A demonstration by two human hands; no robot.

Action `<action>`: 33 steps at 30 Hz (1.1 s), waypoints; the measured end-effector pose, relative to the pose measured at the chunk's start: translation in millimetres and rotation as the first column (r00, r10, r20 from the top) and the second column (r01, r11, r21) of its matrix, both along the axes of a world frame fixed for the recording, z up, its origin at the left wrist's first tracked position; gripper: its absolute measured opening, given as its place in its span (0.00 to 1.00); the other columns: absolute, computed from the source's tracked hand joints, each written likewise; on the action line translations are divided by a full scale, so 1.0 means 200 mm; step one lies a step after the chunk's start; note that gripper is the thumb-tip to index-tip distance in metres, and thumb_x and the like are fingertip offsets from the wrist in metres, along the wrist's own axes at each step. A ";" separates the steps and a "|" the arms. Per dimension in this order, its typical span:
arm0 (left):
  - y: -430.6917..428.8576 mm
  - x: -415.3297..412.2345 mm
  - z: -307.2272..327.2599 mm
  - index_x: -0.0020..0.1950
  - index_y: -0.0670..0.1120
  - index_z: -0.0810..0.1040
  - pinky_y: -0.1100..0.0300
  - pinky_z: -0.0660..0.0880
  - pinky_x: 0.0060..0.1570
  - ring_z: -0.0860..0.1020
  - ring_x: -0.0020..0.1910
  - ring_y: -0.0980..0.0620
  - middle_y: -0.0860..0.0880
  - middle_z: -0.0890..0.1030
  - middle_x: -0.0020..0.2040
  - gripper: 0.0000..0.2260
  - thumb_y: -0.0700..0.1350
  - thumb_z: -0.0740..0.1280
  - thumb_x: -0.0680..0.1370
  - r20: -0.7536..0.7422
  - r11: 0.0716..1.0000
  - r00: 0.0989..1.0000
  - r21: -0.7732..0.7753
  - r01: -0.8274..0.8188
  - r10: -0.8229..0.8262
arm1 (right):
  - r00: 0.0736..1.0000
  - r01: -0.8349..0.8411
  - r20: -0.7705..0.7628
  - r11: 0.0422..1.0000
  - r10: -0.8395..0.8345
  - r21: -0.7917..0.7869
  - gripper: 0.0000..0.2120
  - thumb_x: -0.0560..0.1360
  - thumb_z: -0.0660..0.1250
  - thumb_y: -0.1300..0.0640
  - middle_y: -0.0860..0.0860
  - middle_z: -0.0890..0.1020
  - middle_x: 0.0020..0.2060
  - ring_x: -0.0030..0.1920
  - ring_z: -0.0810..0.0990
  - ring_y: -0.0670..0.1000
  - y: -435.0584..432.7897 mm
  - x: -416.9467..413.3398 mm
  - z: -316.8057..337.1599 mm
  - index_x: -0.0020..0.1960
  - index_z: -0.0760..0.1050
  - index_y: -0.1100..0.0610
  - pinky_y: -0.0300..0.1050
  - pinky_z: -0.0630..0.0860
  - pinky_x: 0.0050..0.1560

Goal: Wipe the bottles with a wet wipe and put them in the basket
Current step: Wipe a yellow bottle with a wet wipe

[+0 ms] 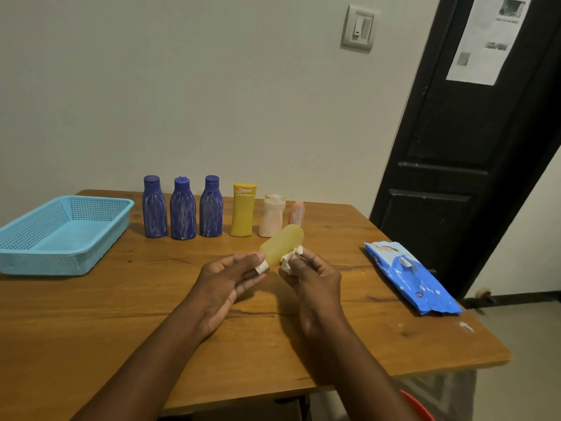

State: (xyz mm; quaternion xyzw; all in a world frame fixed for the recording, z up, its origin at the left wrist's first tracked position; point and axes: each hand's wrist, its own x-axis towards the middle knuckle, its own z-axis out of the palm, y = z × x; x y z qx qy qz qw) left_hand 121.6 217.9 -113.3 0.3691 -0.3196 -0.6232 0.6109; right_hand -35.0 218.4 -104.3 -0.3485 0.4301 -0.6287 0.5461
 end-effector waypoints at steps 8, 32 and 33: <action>0.03 -0.02 0.01 0.57 0.40 0.86 0.49 0.83 0.54 0.86 0.50 0.44 0.39 0.87 0.52 0.16 0.45 0.77 0.72 0.282 0.998 0.959 -0.059 0.036 -0.018 | 0.983 -0.036 -0.183 0.999 0.028 -0.039 0.08 0.79 0.69 0.64 0.50 0.88 0.44 0.45 0.87 0.50 0.09 0.02 -0.04 0.55 0.84 0.57 0.47 0.85 0.46; 0.05 -0.03 0.06 0.59 0.38 0.81 0.58 0.79 0.45 0.87 0.41 0.52 0.43 0.88 0.46 0.17 0.42 0.76 0.73 0.027 0.995 0.998 0.080 0.052 -0.054 | 0.801 0.019 -0.514 0.871 -0.307 -0.491 0.12 0.75 0.73 0.65 0.43 0.85 0.48 0.51 0.83 0.43 0.09 0.03 -0.03 0.53 0.85 0.50 0.38 0.81 0.49; 0.04 -0.02 0.06 0.59 0.38 0.81 0.58 0.80 0.44 0.86 0.41 0.52 0.42 0.88 0.47 0.18 0.43 0.76 0.72 0.016 0.996 0.999 0.076 0.045 -0.046 | 0.777 -0.012 -0.540 0.849 -0.324 -0.527 0.13 0.75 0.73 0.66 0.42 0.85 0.48 0.52 0.83 0.43 0.09 0.04 -0.04 0.53 0.85 0.51 0.37 0.80 0.49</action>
